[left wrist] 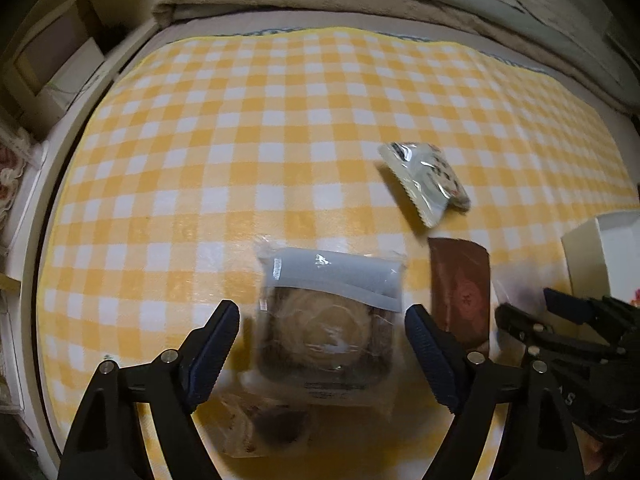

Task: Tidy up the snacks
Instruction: 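Grasp the clear deer-print cake packet with the left tool while the right tool grasps a purple ring packet, then carry both packets over the white tray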

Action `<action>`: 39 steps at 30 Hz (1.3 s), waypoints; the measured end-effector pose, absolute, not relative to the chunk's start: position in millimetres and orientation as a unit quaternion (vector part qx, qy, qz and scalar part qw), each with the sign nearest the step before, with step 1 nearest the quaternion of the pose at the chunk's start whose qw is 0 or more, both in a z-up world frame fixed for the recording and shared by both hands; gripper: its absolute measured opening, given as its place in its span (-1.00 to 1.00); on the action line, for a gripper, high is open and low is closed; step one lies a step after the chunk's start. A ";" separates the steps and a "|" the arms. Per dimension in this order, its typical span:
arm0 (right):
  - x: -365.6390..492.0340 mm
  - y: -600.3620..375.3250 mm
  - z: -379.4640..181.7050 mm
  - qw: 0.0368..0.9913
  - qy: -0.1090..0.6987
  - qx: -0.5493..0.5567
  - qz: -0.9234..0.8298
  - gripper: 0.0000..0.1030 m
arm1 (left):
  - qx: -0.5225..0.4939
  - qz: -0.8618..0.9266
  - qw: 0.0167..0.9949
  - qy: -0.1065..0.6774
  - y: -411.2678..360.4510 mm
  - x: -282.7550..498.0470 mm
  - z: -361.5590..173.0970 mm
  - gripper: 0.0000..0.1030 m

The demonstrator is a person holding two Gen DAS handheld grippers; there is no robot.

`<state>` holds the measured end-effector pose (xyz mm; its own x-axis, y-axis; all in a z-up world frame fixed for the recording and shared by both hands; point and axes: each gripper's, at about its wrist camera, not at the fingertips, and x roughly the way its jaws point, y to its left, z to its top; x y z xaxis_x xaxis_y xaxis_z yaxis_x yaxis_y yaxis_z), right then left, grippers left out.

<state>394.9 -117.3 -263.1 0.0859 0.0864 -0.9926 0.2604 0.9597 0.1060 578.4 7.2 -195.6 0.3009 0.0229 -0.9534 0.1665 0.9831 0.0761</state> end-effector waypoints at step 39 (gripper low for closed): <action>331.8 -177.4 -74.1 0.872 0.481 0.093 -0.014 -0.11 | 0.000 -0.024 0.895 0.446 -25.7 476.7 -60.6 0.22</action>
<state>331.8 -177.4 -74.1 0.5378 0.0643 -0.8406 0.1147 0.9822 0.1486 476.7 -25.7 -60.6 0.6018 -0.0432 -0.7975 0.0440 0.9988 -0.0209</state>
